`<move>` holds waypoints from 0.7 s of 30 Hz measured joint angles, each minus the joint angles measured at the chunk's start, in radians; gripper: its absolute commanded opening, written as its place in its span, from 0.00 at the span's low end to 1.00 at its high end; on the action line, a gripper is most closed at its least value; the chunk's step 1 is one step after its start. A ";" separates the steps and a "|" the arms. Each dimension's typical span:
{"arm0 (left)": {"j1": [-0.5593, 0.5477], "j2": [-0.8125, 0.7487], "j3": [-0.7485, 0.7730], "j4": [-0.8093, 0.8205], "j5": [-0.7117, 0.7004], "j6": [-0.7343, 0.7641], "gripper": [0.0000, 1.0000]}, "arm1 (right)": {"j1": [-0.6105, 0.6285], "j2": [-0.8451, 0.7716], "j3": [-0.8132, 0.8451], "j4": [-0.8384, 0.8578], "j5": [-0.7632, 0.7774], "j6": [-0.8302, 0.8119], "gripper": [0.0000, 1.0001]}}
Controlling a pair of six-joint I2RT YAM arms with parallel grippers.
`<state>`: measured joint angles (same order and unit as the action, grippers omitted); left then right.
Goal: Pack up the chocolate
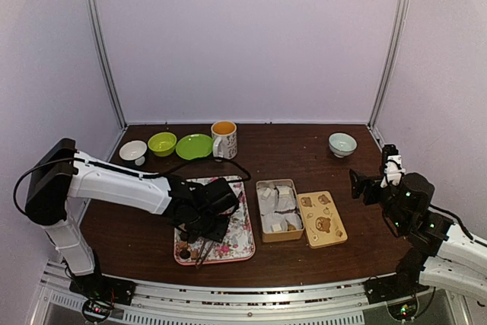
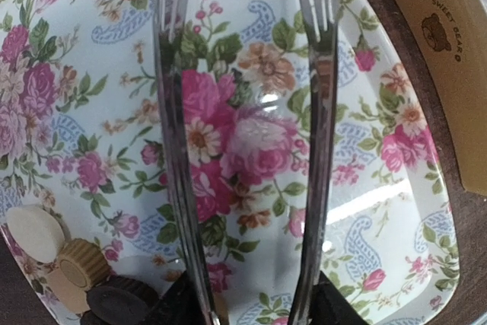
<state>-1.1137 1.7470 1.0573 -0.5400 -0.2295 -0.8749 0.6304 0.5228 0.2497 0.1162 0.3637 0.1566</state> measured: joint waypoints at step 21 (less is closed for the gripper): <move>0.002 -0.122 0.064 -0.086 -0.049 0.001 0.73 | 0.000 0.017 0.000 0.000 0.000 0.000 1.00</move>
<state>-1.1114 1.6249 1.1213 -0.6258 -0.2783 -0.8742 0.6304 0.5396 0.2497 0.1162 0.3634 0.1562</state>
